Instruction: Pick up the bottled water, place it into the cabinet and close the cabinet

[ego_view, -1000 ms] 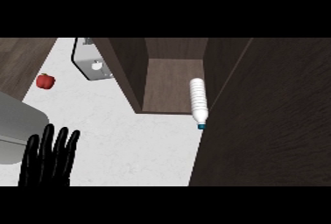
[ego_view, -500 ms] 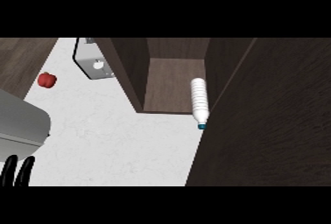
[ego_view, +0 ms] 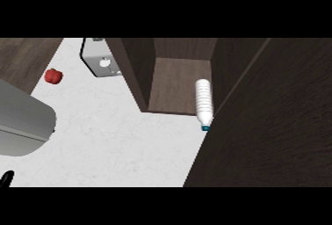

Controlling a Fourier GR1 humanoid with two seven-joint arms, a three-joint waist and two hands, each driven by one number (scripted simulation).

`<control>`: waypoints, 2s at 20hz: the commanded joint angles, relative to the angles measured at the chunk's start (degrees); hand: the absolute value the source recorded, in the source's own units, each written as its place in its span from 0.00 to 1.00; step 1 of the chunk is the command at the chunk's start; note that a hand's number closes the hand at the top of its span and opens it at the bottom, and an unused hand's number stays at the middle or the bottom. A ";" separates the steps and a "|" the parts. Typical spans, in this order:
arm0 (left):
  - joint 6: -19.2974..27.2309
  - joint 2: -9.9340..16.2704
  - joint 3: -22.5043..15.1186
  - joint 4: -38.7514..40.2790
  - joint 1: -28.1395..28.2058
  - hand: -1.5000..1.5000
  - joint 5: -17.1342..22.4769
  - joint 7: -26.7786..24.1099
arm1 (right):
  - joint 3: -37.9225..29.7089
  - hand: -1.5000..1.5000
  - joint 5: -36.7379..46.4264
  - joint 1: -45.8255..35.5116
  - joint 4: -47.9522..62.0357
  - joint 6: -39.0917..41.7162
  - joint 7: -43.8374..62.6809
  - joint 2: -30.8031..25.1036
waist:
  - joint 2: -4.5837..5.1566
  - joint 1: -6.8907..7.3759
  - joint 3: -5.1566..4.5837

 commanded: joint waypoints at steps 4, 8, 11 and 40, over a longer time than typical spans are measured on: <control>-5.74 1.74 6.02 -0.21 2.69 0.00 6.45 -0.71 | 8.87 1.00 -4.56 -14.29 7.26 -5.14 7.88 11.78 | -0.06 -0.17 -0.16; -10.26 1.63 9.37 -0.92 8.82 0.00 8.97 -2.91 | 9.12 1.00 -6.78 -25.00 11.78 -15.03 12.32 12.00 | -0.33 0.31 -0.13; -11.89 3.28 14.41 -1.43 9.02 0.00 13.26 -1.80 | 2.85 1.00 -13.37 -34.48 14.95 -17.94 15.01 12.06 | 0.09 0.15 -0.06; -30.81 -3.06 31.10 3.06 18.48 0.00 24.45 1.94 | -25.59 1.00 -33.18 -76.13 64.58 -2.26 8.82 9.58 | -0.11 -2.37 0.01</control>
